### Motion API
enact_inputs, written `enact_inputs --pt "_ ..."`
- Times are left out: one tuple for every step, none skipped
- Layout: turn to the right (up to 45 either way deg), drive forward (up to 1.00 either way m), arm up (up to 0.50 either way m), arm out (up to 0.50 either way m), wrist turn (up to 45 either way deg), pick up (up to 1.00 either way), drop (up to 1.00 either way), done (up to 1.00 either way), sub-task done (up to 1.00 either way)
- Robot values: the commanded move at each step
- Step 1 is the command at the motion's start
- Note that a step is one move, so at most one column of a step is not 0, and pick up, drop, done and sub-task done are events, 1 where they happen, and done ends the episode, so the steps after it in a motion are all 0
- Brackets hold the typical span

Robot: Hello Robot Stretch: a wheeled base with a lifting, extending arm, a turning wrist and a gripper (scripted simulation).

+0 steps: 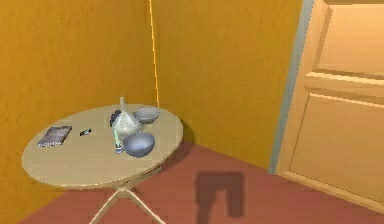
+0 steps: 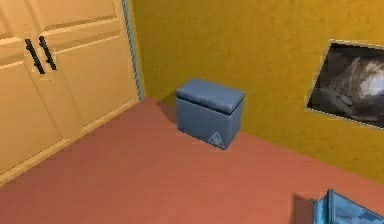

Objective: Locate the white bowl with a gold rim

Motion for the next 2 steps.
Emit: enact_inputs --pt "3.0 0.00 0.00 0.00 0.0 0.00 0.00 0.00 0.00" --pt "0.0 0.70 0.00 0.00 0.0 0.00 0.00 0.00 0.00"
